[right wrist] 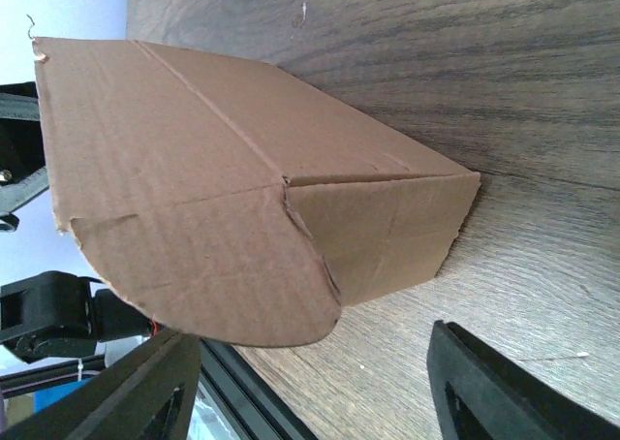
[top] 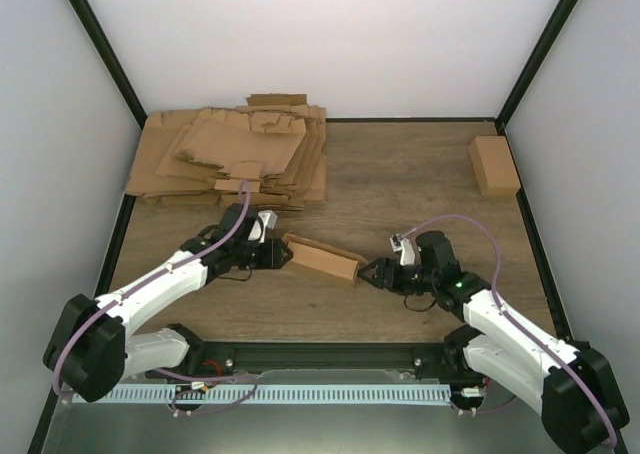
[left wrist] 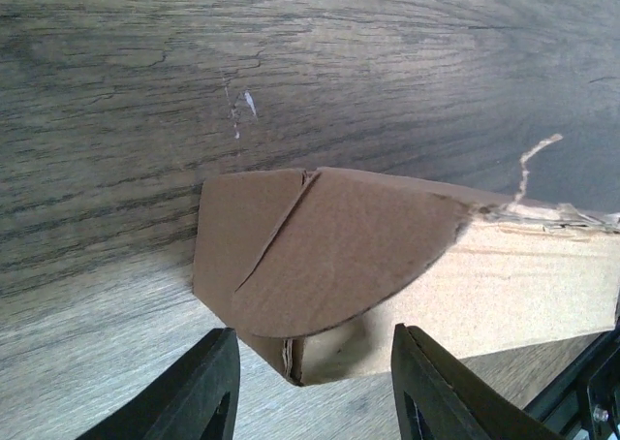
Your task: Fold the paper box
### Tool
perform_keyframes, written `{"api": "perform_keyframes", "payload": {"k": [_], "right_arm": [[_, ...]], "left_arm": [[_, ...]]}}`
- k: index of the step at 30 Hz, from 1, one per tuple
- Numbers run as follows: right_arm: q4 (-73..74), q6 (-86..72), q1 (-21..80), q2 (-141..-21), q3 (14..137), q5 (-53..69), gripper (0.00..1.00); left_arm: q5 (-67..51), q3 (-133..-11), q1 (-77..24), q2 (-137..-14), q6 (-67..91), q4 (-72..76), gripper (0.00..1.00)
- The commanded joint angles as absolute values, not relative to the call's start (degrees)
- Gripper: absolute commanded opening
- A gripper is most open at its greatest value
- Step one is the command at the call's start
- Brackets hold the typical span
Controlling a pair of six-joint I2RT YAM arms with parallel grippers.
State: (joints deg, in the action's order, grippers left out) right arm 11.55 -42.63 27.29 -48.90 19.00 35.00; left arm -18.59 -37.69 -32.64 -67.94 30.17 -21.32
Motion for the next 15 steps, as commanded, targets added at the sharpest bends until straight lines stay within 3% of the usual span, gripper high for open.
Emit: {"api": "perform_keyframes", "payload": {"k": [1, 9, 15], "right_arm": [[8.1, -43.3, 27.8, -49.1, 18.7, 36.1, 0.64], [5.9, -43.2, 27.9, -51.3, 18.9, 36.9, 0.62], [2.9, -43.2, 27.8, -54.5, 19.0, 36.8, 0.54]], "left_arm": [[-19.6, -36.8, -32.4, -68.6, 30.8, -18.9, 0.45], [-19.1, -36.7, -32.4, -69.1, 31.2, -18.2, 0.43], [-19.5, -36.6, -32.4, -69.7, 31.7, -17.5, 0.42]]}}
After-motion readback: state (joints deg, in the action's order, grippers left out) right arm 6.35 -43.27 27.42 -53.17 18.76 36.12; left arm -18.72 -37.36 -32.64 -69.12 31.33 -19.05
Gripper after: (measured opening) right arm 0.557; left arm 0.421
